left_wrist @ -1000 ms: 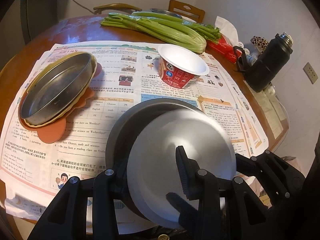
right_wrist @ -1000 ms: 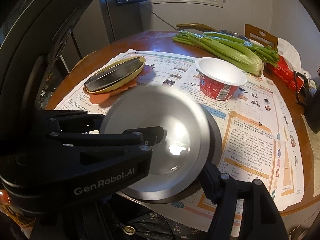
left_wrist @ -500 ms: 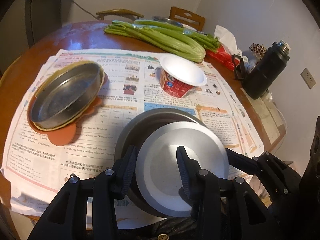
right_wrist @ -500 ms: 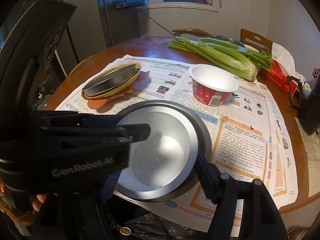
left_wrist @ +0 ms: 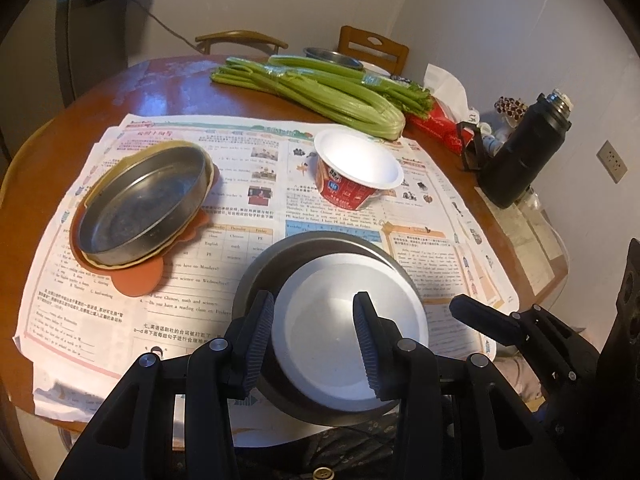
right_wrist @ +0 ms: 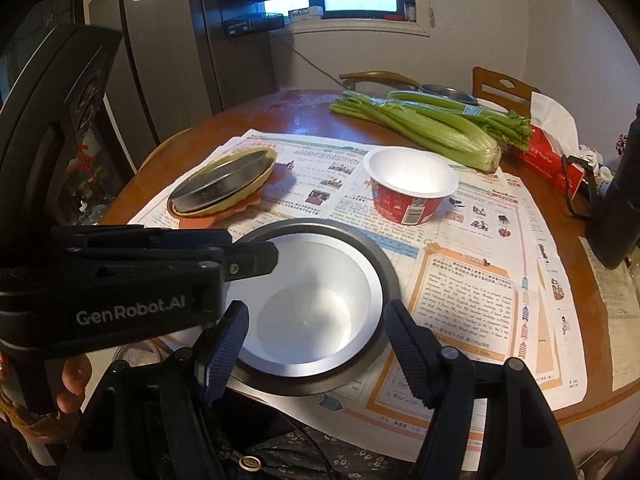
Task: Organize plates and bowls
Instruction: 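Lower the white bowl into the steel bowl and open the left tool, then move the open left tool to the second white bowl on the newspaper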
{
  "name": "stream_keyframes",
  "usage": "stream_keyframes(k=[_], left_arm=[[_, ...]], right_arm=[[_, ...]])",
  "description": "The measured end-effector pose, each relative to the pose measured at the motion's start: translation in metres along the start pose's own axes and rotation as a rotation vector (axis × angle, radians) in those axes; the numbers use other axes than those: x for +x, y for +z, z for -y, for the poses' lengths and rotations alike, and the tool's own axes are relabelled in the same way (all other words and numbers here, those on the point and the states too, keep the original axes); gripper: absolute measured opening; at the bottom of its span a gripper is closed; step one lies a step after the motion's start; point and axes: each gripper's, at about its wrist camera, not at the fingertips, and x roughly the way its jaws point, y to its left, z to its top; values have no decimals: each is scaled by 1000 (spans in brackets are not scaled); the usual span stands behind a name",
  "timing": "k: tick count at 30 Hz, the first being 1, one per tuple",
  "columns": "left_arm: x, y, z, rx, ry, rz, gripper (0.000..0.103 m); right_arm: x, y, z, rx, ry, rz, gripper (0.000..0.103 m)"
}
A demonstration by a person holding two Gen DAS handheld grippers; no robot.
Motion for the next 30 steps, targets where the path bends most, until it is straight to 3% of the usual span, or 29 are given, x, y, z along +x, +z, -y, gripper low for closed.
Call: stream_keyframes(k=[8,15,30], left_arm=[[-15,9,5,10,59,60,47],[-18,26,6,9,61,93,55],[42,91,9,46,-11,58,56]], right_arm=[[-15,4,10,39,14,51,71],[-21,11,18,67,2,79,71],[8,54,87,223,-81,80,71]])
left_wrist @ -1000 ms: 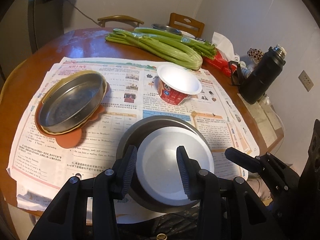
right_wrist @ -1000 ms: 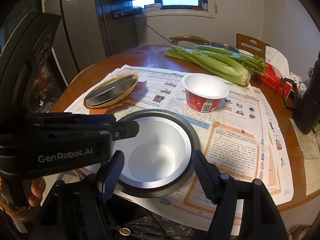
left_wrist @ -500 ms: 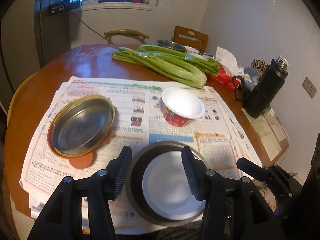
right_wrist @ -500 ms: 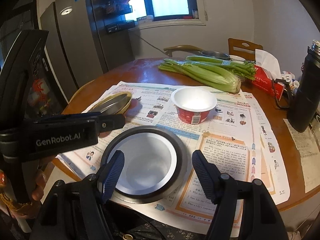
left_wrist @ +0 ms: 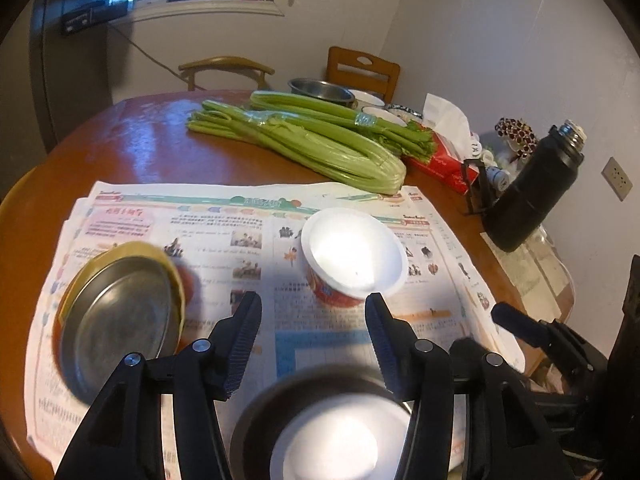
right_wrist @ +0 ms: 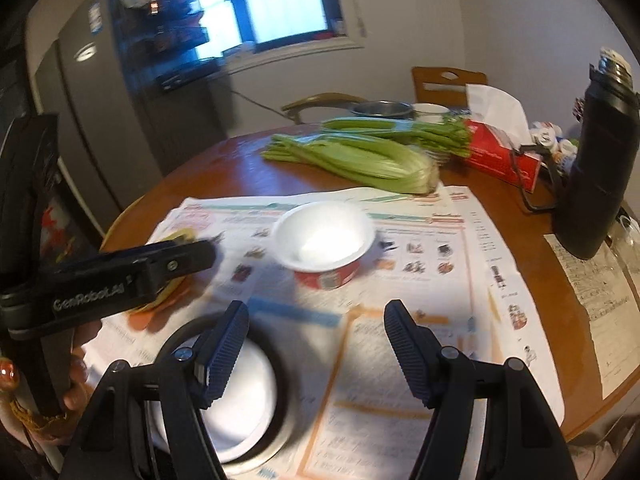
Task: Organize plates and bowls
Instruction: 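Move the open left tool to the second white bowl on the newspaper, then grasp the rim of the second white bowl with the left tool and lift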
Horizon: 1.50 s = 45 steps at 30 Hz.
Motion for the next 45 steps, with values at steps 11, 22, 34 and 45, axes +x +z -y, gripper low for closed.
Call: stream_keyframes(k=[11,22,34,45], left_arm=[[54,37,4,15,2,-68,56],[100,46,2,22,7,-147,56],[126,42,-4,10,-31,-227,56],[130,34,0,1,-95,-262,52]], right_arm=[[53,30,22,26,-41,-79,71],[108,39,22,6,-29,-176,70],[128,33,-7,-52,54,-233,70],[126,30,-16,-66,68,-236,70]])
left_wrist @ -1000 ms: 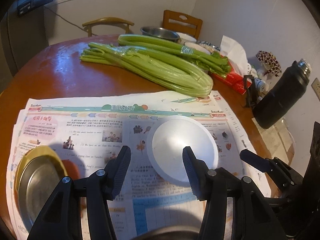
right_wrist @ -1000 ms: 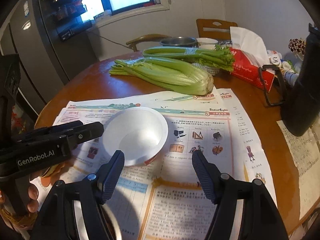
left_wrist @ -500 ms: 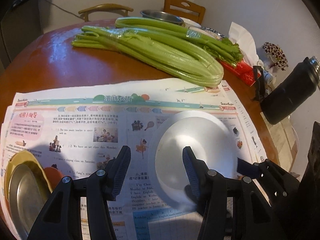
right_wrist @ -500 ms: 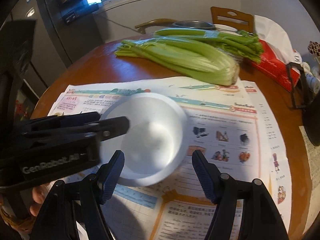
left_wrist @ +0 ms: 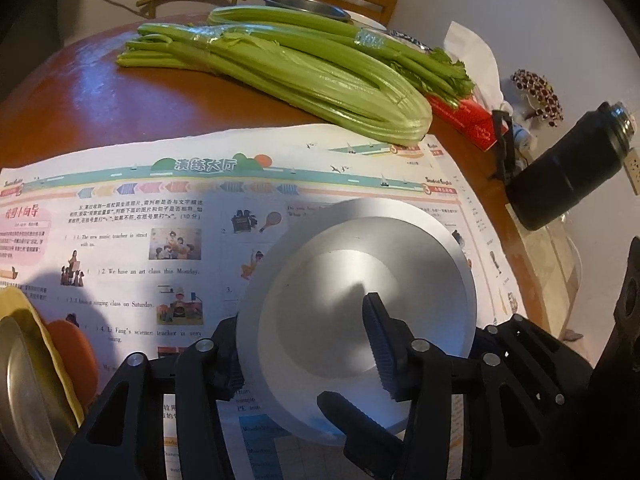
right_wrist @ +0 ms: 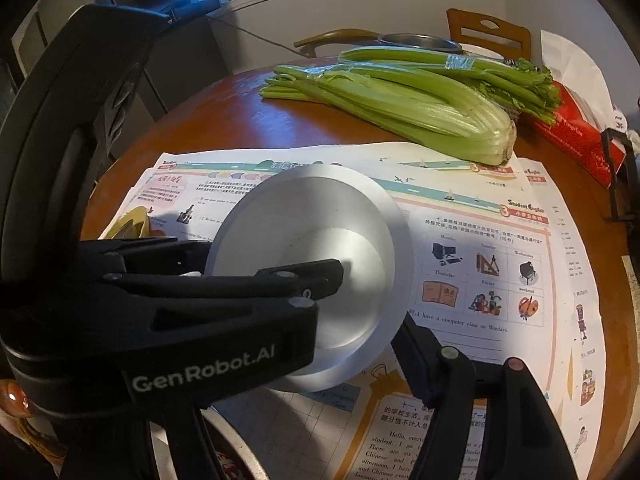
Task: Organize plates and bowls
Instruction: 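Grasp the rim of the second white bowl with the left tool and lift, then carry the white bowl over the nested steel bowl with the left tool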
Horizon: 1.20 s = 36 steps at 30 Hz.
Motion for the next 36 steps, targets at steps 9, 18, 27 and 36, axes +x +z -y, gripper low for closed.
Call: stream_keyframes(k=[9,18,27,36], left_arm=[[-17,-6,6,16,0,37,52],[-38,-14,13,36,8,78,52],[-59,-28,23,52,18,116,52],[-76,-44,32,59,27,149,52]], right_arm=[[-14,-4,-3,-2,5,27,70],[-31,-9,-8,-12,6,59,70],[-53,-19,-16,-24,4,100,70],[-75,-30,-24,-38,-1,138,70]])
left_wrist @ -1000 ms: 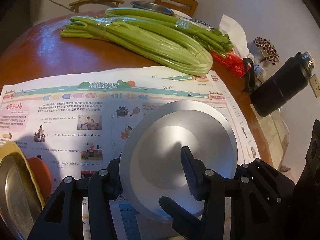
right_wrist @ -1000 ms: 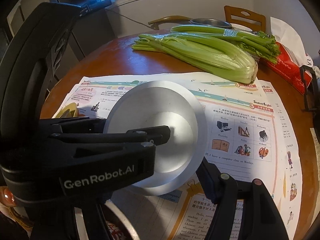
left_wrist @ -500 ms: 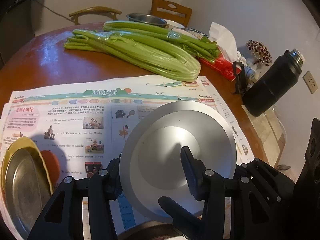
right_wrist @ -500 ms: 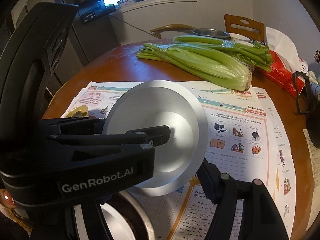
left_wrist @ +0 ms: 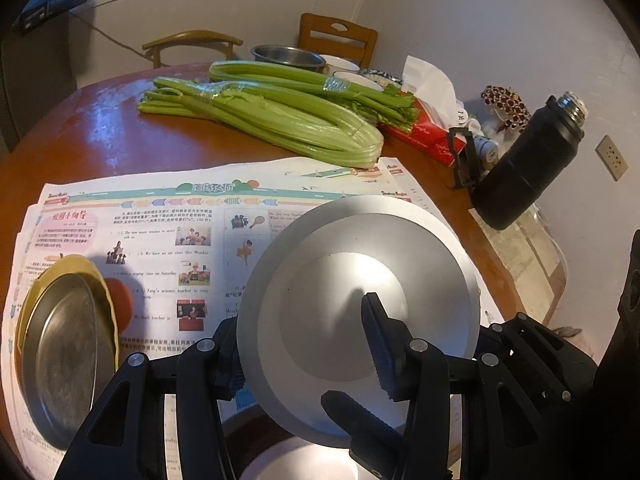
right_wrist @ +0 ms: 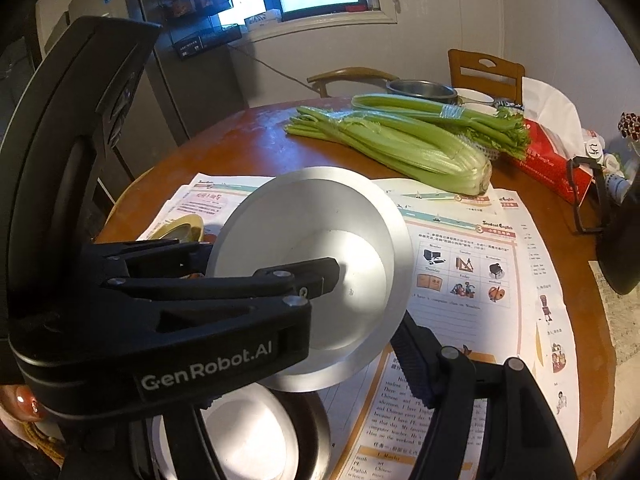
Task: Organize plates and bowls
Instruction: 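Carry the white bowl over the nested steel bowl with the left tool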
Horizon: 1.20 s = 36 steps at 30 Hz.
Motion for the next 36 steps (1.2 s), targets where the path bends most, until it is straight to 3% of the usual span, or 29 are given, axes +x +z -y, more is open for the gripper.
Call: stream_keyframes(k=[36], left_arm=[[-87,-44,24,22,8,107,52]], right_arm=[[-82,-27,-42,-65,-19,114,70]])
